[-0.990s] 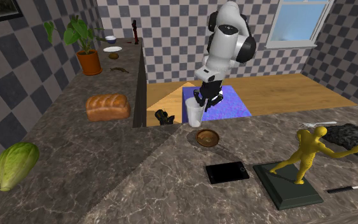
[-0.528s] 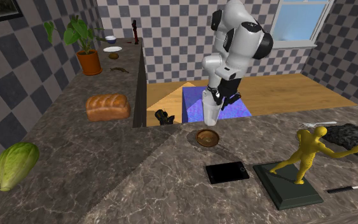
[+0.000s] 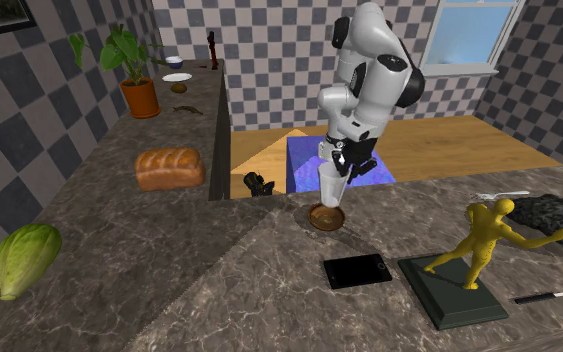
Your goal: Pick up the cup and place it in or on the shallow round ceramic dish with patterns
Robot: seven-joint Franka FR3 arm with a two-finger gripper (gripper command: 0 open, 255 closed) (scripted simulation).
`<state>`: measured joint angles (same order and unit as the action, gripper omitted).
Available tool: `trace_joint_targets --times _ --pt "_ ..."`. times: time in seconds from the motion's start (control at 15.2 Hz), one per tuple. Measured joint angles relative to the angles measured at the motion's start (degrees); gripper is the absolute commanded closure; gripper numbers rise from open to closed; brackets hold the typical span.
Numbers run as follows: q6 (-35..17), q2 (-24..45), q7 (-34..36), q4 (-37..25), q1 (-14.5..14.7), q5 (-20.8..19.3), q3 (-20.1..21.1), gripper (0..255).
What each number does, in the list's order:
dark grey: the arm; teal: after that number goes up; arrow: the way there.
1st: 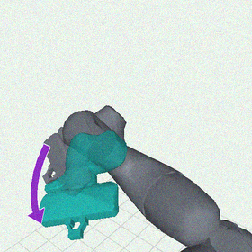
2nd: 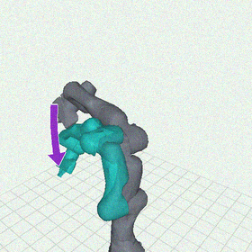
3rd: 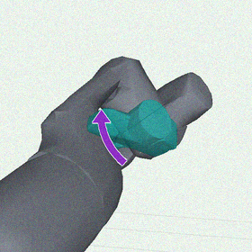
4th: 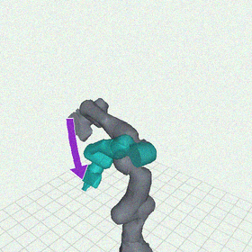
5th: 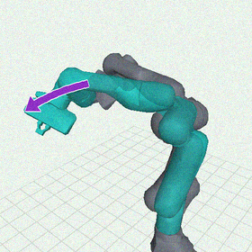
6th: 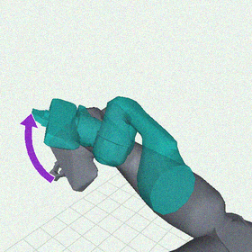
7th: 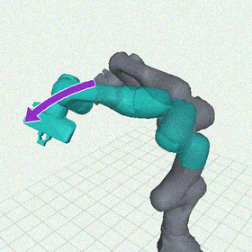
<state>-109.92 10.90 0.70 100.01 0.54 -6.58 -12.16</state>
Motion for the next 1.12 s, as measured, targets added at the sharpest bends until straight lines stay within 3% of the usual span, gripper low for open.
trace_joint_targets --times 0.66,1.12 --pt "-7.2 2.0 0.6 5.3 -0.2 0.1 0.0 255" --pt "-8.0 2.6 0.6 5.5 -0.3 0.2 0.0 255"
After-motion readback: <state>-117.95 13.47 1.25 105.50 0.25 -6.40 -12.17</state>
